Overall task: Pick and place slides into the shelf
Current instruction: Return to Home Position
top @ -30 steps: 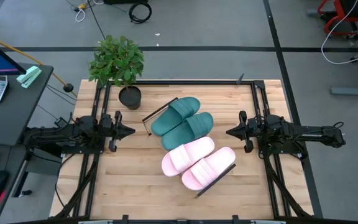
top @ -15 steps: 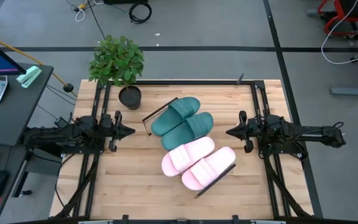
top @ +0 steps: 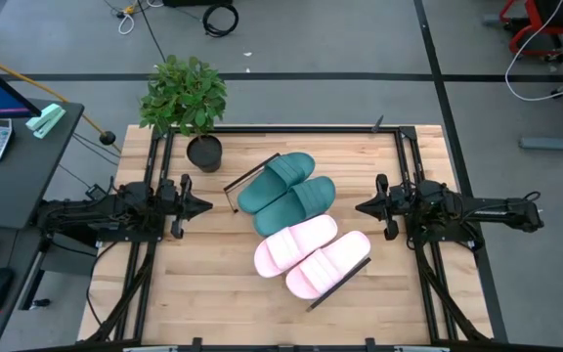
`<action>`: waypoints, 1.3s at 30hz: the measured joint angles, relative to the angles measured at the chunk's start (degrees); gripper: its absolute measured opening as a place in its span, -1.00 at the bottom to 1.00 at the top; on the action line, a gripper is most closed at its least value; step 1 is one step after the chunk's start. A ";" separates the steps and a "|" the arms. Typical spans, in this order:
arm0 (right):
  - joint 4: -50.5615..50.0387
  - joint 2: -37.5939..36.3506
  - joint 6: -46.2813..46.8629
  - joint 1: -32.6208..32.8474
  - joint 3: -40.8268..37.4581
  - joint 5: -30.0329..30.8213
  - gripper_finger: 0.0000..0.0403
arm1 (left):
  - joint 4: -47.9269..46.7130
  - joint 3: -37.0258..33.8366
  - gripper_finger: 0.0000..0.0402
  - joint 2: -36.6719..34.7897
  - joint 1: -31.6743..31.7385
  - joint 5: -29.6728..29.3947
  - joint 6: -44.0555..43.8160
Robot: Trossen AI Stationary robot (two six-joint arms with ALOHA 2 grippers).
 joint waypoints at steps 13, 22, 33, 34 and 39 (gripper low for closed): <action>0.00 0.00 0.00 0.02 0.00 0.00 -0.92 | -0.02 0.00 -0.90 0.00 0.00 0.02 0.01; 0.00 0.00 0.00 0.02 0.00 0.00 -0.92 | -0.02 0.00 -0.82 -0.02 0.00 0.02 -0.01; 0.00 0.00 0.00 0.02 0.00 0.00 -0.91 | -0.02 0.00 -0.89 -0.02 0.00 0.02 -0.01; 0.00 0.00 0.00 0.02 0.00 0.00 -0.91 | -0.02 0.00 -0.89 0.00 -0.01 0.02 0.00; 0.00 0.00 0.00 0.00 0.00 0.00 -0.92 | -0.02 0.00 -0.88 -0.02 -0.02 0.02 0.01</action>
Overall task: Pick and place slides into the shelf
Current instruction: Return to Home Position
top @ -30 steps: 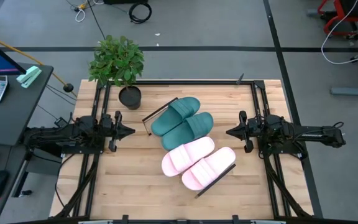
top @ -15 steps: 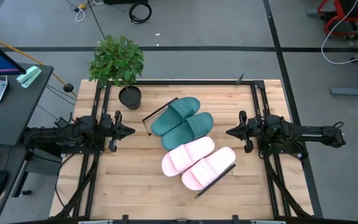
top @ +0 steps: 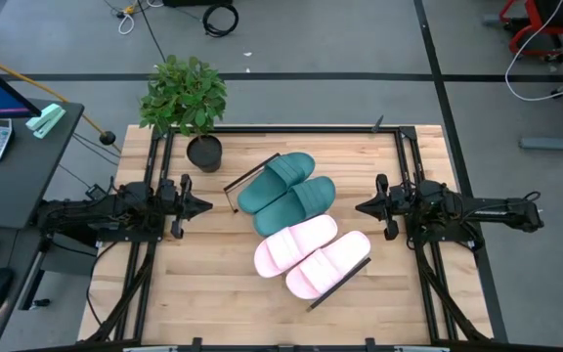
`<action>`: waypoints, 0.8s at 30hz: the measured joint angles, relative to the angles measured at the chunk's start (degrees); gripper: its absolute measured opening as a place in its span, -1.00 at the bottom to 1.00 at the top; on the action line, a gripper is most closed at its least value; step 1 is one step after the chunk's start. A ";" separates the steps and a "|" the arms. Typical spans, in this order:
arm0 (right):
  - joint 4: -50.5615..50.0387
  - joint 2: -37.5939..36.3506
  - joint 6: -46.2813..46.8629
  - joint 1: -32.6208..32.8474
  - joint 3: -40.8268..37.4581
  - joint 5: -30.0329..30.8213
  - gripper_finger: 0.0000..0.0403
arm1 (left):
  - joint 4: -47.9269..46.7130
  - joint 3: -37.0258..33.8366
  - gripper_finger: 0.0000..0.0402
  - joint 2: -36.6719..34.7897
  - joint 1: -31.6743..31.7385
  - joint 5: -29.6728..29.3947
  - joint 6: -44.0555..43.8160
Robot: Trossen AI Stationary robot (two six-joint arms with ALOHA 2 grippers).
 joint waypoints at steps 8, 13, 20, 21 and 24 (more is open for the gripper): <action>0.00 0.00 0.00 0.02 0.00 0.00 -0.92 | 0.00 0.00 -0.82 0.01 0.02 0.00 0.00; 0.00 0.00 0.00 0.02 0.00 0.00 -0.92 | 0.00 0.00 -0.85 0.02 -0.01 0.00 -0.01; 0.00 0.00 0.00 0.00 0.00 0.00 -0.91 | 0.00 0.00 -0.90 0.01 0.02 0.00 -0.02; 0.00 0.00 0.00 0.00 0.00 0.00 -0.91 | 0.00 0.00 -0.91 0.02 0.00 0.00 0.00; 0.00 0.00 0.00 0.01 0.00 0.00 -0.91 | 0.00 0.00 -0.91 0.02 0.02 0.00 -0.02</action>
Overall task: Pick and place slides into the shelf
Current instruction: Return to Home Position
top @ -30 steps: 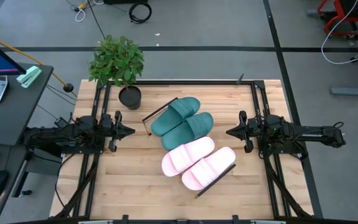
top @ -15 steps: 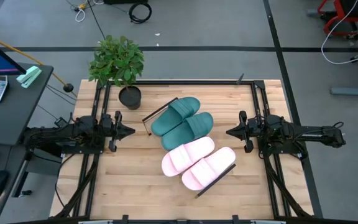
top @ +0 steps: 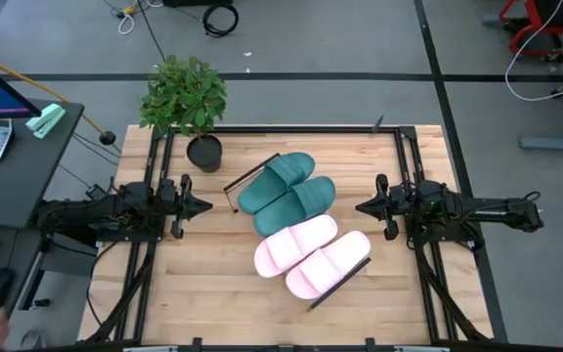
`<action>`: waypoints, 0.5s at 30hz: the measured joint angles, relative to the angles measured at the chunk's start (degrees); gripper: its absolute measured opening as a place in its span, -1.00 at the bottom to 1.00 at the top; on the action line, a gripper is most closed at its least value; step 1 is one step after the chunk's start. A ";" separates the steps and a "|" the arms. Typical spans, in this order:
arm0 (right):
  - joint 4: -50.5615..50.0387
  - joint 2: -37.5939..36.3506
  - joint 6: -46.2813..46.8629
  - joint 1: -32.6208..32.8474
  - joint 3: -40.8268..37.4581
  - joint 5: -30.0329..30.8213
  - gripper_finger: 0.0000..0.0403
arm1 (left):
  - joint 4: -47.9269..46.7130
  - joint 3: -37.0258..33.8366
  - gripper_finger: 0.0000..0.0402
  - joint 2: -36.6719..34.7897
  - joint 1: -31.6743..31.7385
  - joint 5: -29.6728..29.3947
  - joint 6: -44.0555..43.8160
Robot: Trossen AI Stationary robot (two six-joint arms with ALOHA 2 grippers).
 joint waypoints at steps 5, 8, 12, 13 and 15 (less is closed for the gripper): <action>0.00 0.00 0.00 0.01 0.00 0.00 -0.91 | 0.00 0.00 -0.87 -0.01 0.00 0.00 0.01; 0.00 0.00 0.00 0.00 0.00 0.00 -0.91 | 0.00 0.00 -0.84 0.00 -0.02 0.00 0.02; 0.00 0.00 0.00 0.00 0.00 0.00 -0.91 | 0.00 0.00 -0.82 0.00 -0.01 0.00 0.00; 0.00 0.00 0.00 0.01 0.00 0.00 -0.91 | 0.00 0.00 -0.82 -0.02 -0.02 0.00 0.00; 0.00 0.00 0.00 -0.01 0.00 0.00 -0.91 | 0.00 0.00 -0.83 -0.01 0.00 0.00 0.00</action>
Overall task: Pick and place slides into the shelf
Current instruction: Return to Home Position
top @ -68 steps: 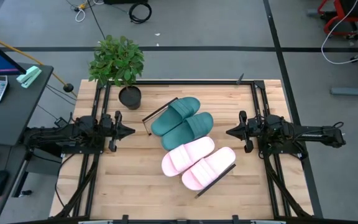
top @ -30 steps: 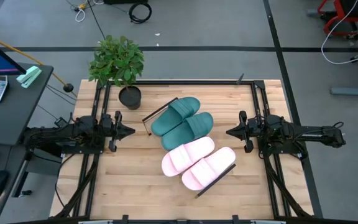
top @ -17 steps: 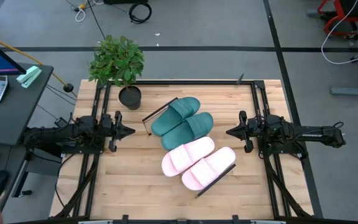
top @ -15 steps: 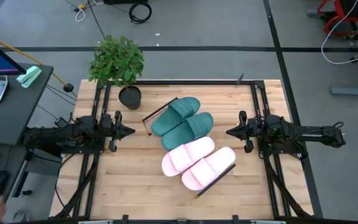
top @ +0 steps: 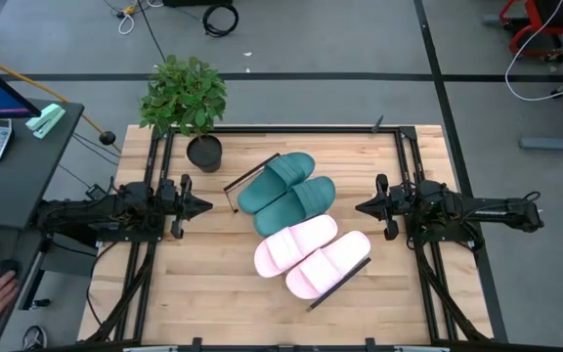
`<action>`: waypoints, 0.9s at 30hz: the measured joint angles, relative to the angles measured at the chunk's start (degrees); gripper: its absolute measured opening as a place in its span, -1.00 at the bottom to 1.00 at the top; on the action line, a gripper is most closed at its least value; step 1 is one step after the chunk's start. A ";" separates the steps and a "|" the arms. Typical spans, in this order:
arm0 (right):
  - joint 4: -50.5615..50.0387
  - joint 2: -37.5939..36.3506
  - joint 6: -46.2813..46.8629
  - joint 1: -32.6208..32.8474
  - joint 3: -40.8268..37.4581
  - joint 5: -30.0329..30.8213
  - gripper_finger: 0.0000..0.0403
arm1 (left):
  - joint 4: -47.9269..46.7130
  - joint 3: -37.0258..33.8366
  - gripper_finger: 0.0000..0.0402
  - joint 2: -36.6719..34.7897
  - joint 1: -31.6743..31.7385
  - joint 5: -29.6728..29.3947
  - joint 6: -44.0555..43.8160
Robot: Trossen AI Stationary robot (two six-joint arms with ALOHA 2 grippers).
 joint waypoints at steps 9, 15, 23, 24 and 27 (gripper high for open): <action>0.00 0.00 0.00 0.02 0.00 0.00 -0.91 | -0.01 0.00 -0.89 0.02 0.00 0.00 0.01; 0.00 0.00 0.00 0.02 0.00 0.00 -0.91 | -0.02 0.00 -0.84 0.02 -0.01 0.00 0.00; 0.00 0.00 0.00 0.00 0.00 0.00 -0.91 | 0.00 0.00 -0.85 0.02 0.00 0.00 0.02; 0.00 0.00 0.00 0.00 0.00 0.00 -0.91 | -0.02 -0.01 -0.86 0.00 -0.01 0.00 0.00; 0.00 0.00 0.00 0.01 0.00 0.00 -0.91 | -0.01 -0.01 -0.89 0.01 0.00 0.00 0.01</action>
